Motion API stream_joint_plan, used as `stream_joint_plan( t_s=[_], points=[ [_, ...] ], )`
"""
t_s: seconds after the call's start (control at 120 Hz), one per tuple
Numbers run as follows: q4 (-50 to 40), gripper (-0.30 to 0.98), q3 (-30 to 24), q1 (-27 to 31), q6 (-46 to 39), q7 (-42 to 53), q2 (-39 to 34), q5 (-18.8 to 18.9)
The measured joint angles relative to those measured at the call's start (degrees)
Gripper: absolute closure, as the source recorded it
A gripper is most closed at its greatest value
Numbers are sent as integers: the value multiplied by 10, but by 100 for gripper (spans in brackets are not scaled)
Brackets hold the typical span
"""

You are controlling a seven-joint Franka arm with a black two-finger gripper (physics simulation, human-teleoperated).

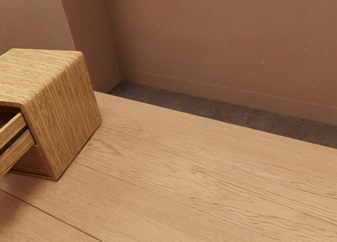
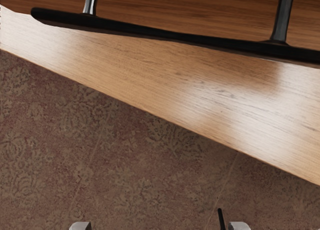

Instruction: Push the drawer handle with one arm to close the drawer

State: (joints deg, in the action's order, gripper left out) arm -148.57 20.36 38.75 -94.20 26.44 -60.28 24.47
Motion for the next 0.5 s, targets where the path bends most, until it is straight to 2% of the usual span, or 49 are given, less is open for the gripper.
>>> stream_joint_plan(
  t_s=[0.2,0.5],
  points=[
    [-1,64,4,-4,-28,31,21,7],
    [-9,76,5,-3,-63,59,37,-6]
  ],
)
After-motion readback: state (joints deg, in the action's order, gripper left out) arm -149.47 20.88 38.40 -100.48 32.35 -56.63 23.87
